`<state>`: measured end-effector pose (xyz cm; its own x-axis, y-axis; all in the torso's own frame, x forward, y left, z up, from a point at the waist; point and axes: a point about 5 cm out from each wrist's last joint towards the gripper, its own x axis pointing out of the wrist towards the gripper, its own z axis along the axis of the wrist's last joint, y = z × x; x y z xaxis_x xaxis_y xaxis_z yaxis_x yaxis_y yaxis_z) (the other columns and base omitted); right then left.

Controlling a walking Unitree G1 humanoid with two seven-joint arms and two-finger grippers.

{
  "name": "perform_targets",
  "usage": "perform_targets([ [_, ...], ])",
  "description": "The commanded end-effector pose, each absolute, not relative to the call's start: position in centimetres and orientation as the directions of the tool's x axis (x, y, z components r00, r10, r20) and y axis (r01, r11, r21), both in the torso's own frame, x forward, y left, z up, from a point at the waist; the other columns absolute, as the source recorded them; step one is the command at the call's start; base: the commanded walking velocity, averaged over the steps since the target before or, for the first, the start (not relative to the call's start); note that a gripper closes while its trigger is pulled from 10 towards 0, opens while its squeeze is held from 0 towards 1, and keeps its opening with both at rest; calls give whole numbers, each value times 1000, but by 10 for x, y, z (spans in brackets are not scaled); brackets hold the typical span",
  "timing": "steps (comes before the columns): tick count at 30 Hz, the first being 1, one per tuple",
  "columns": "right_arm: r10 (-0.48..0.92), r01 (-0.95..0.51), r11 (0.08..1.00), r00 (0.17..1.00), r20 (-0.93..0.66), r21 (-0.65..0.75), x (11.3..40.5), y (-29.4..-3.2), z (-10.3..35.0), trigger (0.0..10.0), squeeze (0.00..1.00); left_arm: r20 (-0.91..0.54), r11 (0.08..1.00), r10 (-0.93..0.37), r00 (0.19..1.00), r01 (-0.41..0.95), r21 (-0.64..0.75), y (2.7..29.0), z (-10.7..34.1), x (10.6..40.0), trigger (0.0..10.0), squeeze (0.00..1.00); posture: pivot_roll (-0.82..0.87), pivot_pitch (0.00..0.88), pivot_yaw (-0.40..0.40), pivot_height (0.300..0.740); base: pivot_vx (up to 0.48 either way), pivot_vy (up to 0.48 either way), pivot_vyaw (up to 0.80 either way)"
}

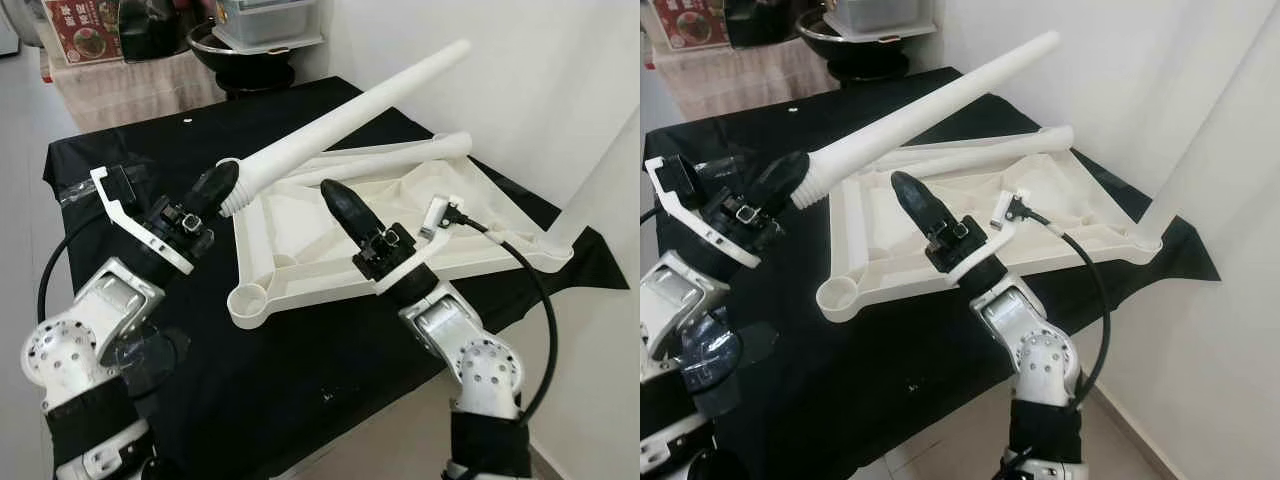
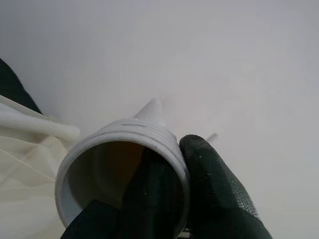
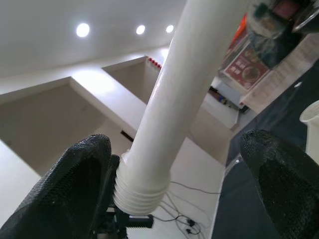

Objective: Building children table

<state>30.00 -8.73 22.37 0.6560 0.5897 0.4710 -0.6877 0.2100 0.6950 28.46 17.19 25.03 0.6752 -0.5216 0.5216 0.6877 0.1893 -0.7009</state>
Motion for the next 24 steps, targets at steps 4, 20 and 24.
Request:
perform_targets([
  [4,585,-771,58,541,604,634,302,-62,255,10000,0,545,137,-537,644,704,-697,163,252,277,0,0,-20,64,-42,740,0,0,0],
  [20,564,-799,-6,494,662,601,310,-39,272,10000,0,575,13,-567,590,704,-710,132,253,265,0,0,-3,68,-40,740,0,0,0],
  [24,556,-803,-16,488,673,595,311,-39,275,10000,0,575,-2,-572,585,700,-714,128,253,264,0,0,-4,67,-40,740,0,0,0],
])
